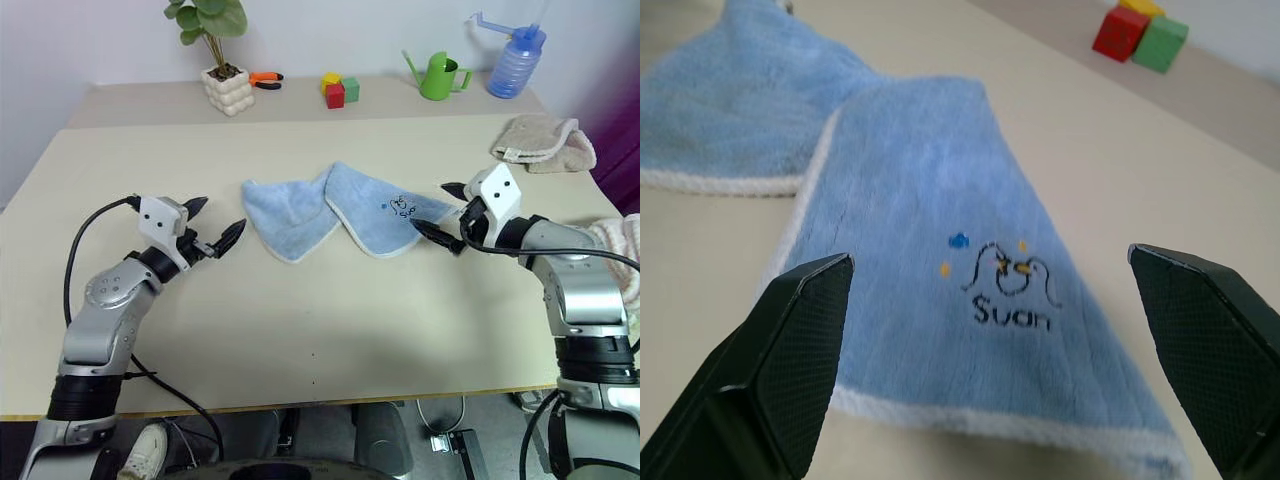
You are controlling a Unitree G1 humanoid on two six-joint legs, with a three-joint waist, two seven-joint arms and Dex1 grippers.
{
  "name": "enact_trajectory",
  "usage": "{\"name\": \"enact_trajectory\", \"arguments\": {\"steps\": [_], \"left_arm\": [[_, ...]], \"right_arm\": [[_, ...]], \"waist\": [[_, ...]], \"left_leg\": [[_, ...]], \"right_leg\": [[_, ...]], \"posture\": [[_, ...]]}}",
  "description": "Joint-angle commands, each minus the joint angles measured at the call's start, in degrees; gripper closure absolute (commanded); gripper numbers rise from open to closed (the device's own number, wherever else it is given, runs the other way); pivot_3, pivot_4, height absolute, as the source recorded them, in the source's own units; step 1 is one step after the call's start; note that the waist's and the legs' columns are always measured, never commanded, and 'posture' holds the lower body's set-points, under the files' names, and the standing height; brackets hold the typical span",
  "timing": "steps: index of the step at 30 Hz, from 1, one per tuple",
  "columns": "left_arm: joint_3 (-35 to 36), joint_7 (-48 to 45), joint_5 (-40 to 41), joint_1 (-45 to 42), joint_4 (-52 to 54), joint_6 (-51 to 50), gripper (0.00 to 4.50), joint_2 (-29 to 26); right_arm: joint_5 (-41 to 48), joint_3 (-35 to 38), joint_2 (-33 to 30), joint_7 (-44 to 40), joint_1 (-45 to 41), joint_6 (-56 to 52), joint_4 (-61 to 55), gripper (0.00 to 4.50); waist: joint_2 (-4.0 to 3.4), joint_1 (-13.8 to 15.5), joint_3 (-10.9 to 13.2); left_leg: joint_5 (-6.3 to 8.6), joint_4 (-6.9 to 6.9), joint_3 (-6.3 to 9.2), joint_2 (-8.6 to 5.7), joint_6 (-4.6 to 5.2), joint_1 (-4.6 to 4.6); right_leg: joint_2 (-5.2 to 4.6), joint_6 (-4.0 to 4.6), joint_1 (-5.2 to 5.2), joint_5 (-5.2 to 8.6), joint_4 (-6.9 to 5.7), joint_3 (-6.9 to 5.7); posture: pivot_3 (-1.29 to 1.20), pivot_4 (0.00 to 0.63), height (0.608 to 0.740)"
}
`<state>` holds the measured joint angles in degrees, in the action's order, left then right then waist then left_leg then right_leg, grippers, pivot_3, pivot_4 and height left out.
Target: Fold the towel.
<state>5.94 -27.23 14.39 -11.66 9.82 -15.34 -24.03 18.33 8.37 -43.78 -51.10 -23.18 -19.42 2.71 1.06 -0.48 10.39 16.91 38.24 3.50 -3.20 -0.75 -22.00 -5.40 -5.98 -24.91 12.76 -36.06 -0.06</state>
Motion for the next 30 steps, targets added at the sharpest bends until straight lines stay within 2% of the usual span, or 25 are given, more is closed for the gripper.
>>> {"name": "enact_trajectory", "arguments": {"steps": [1,12,14,17,24,30], "left_arm": [[1.3,1.1,-0.2,0.2,1.6,1.8,0.07,0.4],[-0.4,1.4,-0.1,0.7,2.7,1.4,0.07,0.9],[-2.6,-0.1,0.6,1.1,3.8,0.8,0.07,1.5],[-11.7,-3.7,-1.0,0.4,5.4,-0.7,0.07,3.4],[-23.3,-2.8,-11.7,-5.4,1.5,-3.3,0.07,4.0],[-27.5,-4.6,-15.3,-7.4,-0.1,-9.2,0.07,3.2]], "right_arm": [[-0.5,0.1,-0.2,-0.2,-1.8,1.6,0.8,0.00],[-1.0,-1.8,2.0,1.2,-3.3,2.2,1.3,0.00],[-0.5,-1.7,2.5,1.5,-2.8,1.1,0.2,0.00],[1.9,-1.2,3.0,1.2,-1.0,-2.3,-3.4,0.00],[2.8,1.0,4.1,5.3,5.6,-4.4,-11.0,0.00],[4.1,2.8,4.2,8.1,10.6,-6.5,-16.9,0.00]], "waist": [[0.00,0.0,0.0],[0.00,0.0,0.0],[0.00,0.1,0.0],[0.00,0.7,0.0],[-0.03,1.3,0.0],[-0.08,1.1,0.0]], "left_leg": [[0.00,0.00,0.00,0.00,0.00,0.00],[0.00,0.00,0.00,-0.01,0.00,0.00],[0.00,0.00,0.00,-0.01,0.00,0.00],[0.00,0.01,0.00,-0.04,0.00,-0.02],[0.00,0.03,0.01,-0.03,0.00,0.00],[0.03,0.03,-0.01,-0.02,0.06,0.04]], "right_leg": [[0.00,0.00,0.00,0.00,0.00,0.00],[-0.01,0.00,0.00,0.00,0.00,0.00],[-0.02,0.00,0.00,0.00,0.00,0.00],[-0.06,-0.01,0.01,0.00,0.01,0.00],[0.00,0.00,0.03,0.00,-0.02,-0.01],[0.02,-0.01,0.06,0.00,-0.01,0.00]], "posture": [[0.00,0.150,0.731],[0.00,0.150,0.731],[0.00,0.150,0.731],[0.00,0.150,0.731],[0.00,0.150,0.731],[0.00,0.150,0.731]]}}
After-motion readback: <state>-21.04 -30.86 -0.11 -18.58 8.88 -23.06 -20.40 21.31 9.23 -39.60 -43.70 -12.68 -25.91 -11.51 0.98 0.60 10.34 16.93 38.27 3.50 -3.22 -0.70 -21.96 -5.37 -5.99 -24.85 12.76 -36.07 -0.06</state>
